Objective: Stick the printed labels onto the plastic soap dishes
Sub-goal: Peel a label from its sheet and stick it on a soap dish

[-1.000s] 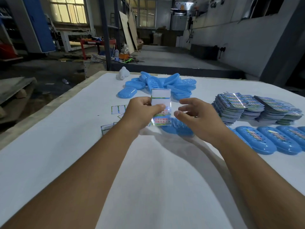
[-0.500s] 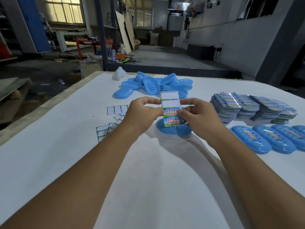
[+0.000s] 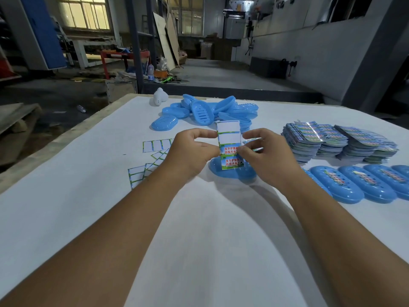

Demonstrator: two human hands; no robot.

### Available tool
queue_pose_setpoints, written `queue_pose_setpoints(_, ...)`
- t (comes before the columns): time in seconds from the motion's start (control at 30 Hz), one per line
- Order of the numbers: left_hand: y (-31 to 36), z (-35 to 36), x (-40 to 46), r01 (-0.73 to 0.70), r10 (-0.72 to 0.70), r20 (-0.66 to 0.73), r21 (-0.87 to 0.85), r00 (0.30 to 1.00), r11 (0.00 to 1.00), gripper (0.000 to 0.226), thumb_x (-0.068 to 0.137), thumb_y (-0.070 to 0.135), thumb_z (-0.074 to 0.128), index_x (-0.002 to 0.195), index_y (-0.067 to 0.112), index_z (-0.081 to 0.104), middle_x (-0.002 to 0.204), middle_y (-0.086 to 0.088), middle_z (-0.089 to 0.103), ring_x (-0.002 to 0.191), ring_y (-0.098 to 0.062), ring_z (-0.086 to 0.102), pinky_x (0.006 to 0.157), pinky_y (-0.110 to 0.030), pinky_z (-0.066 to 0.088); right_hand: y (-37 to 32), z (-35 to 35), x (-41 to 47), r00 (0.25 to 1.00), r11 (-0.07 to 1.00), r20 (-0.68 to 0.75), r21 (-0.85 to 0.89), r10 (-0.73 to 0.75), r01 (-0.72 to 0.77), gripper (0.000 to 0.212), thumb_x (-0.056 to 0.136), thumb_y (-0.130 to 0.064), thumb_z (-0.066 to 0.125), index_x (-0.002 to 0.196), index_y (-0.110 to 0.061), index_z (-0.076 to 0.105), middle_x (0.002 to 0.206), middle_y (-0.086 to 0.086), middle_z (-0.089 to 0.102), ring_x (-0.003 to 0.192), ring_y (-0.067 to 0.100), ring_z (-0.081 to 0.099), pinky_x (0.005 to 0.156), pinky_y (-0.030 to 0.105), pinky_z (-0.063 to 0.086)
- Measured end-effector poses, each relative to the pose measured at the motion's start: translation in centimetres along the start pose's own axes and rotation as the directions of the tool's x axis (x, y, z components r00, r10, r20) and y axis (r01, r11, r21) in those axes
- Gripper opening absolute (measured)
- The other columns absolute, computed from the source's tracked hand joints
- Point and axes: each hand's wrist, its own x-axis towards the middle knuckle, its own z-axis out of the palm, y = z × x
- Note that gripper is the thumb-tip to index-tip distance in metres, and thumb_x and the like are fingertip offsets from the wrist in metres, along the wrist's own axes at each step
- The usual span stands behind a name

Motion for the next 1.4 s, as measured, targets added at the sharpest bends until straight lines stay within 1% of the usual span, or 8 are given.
queue_pose_setpoints(0.2, -0.4, 0.3, -0.1, -0.025, 0.025, 0.034, -0.014, 0.999, 1.000, 0.030, 0.081, 0.011, 0.077, 0.102, 0.030, 0.068, 0.079, 0.007, 0.078, 0.073, 0.001, 0.071, 0.059, -0.012, 0.050, -0.6, 0.4, -0.7, 0.995, 0.983, -0.021, -0.156, -0.102, 0.097, 0.016, 0.084, -0.034, 0.077, 0.072, -0.027, 0.069, 0.069, -0.017, 0.071, 0.061, 0.000, 0.064, 0.058, 0.023, 0.051)
queue_pose_setpoints(0.37, -0.7, 0.6, -0.2, -0.066, 0.065, 0.030, 0.027, 0.997, 0.997, 0.028, 0.080, 0.015, 0.075, 0.100, 0.032, 0.068, 0.076, 0.012, 0.076, 0.079, -0.002, 0.072, 0.074, -0.024, 0.055, -1.3, 0.7, -1.4, 0.994, 0.989, 0.058, -0.109, -0.089, 0.095, 0.015, 0.084, -0.033, 0.075, 0.072, -0.024, 0.075, 0.066, -0.014, 0.074, 0.068, 0.008, 0.073, 0.073, 0.040, 0.062)
queue_pose_setpoints(0.5, -0.8, 0.7, -0.2, -0.059, 0.058, 0.036, 0.017, 0.998, 0.998, 0.024, 0.078, 0.018, 0.077, 0.098, 0.030, 0.071, 0.077, 0.007, 0.077, 0.081, -0.009, 0.073, 0.085, -0.034, 0.058, -1.7, 0.7, -1.6, 0.994, 0.987, 0.043, -0.124, -0.099, 0.103, 0.013, 0.084, -0.028, 0.071, 0.072, -0.026, 0.077, 0.062, -0.018, 0.072, 0.064, 0.001, 0.070, 0.069, 0.033, 0.061)
queue_pose_setpoints(0.63, -0.8, 0.7, -0.2, -0.056, 0.057, 0.042, -0.016, 0.998, 0.998, 0.021, 0.078, 0.019, 0.080, 0.096, 0.026, 0.073, 0.077, 0.005, 0.077, 0.078, -0.008, 0.072, 0.083, -0.028, 0.056, -1.8, 0.8, -1.6, 0.994, 0.988, 0.041, -0.114, -0.103, 0.107, 0.018, 0.084, -0.023, 0.068, 0.068, -0.029, 0.076, 0.060, -0.019, 0.071, 0.061, -0.001, 0.068, 0.066, 0.027, 0.058)
queue_pose_setpoints(0.77, -0.9, 0.7, -0.2, -0.058, 0.059, 0.049, -0.023, 0.997, 0.998, 0.021, 0.079, 0.018, 0.080, 0.096, 0.026, 0.072, 0.077, 0.005, 0.077, 0.078, -0.006, 0.072, 0.081, -0.025, 0.054, -1.9, 0.7, -1.7, 0.993, 0.988, 0.052, -0.106, -0.107, 0.112, 0.020, 0.084, -0.023, 0.067, 0.068, -0.029, 0.076, 0.061, -0.018, 0.071, 0.061, 0.001, 0.069, 0.066, 0.029, 0.059)
queue_pose_setpoints(0.97, -1.2, 0.8, -0.1, -0.084, 0.084, 0.063, -0.005, 0.995, 0.996, 0.017, 0.081, 0.019, 0.079, 0.094, 0.027, 0.072, 0.078, 0.007, 0.077, 0.079, -0.006, 0.073, 0.085, -0.031, 0.056, -1.9, 0.6, -1.7, 0.993, 0.988, 0.060, -0.115, -0.100, 0.106, 0.020, 0.083, -0.022, 0.067, 0.067, -0.025, 0.077, 0.061, -0.016, 0.071, 0.063, 0.008, 0.070, 0.066, 0.034, 0.060)
queue_pose_setpoints(1.13, -1.5, 1.0, 0.1, -0.121, 0.120, 0.055, 0.027, 0.991, 0.992, 0.016, 0.082, 0.019, 0.076, 0.093, 0.029, 0.071, 0.076, 0.007, 0.076, 0.079, -0.009, 0.073, 0.083, -0.036, 0.058, -1.7, 0.7, -1.5, 0.997, 0.993, 0.060, -0.100, -0.054, 0.060, 0.020, 0.082, -0.025, 0.068, 0.065, -0.024, 0.077, 0.059, -0.009, 0.071, 0.045, 0.003, 0.056, 0.052, 0.026, 0.049)
queue_pose_setpoints(1.4, -1.6, 1.5, -0.1, -0.204, 0.201, 0.038, 0.097, 0.979, 0.974, 0.017, 0.080, 0.023, 0.070, 0.091, 0.035, 0.068, 0.073, 0.014, 0.074, 0.073, -0.003, 0.070, 0.071, -0.030, 0.056, -2.3, 0.5, -1.8, 0.998, 0.993, 0.062, -0.116, -0.012, 0.019, 0.021, 0.079, -0.027, 0.068, 0.061, -0.018, 0.075, 0.060, 0.002, 0.071, 0.049, 0.018, 0.058, 0.054, 0.041, 0.056)
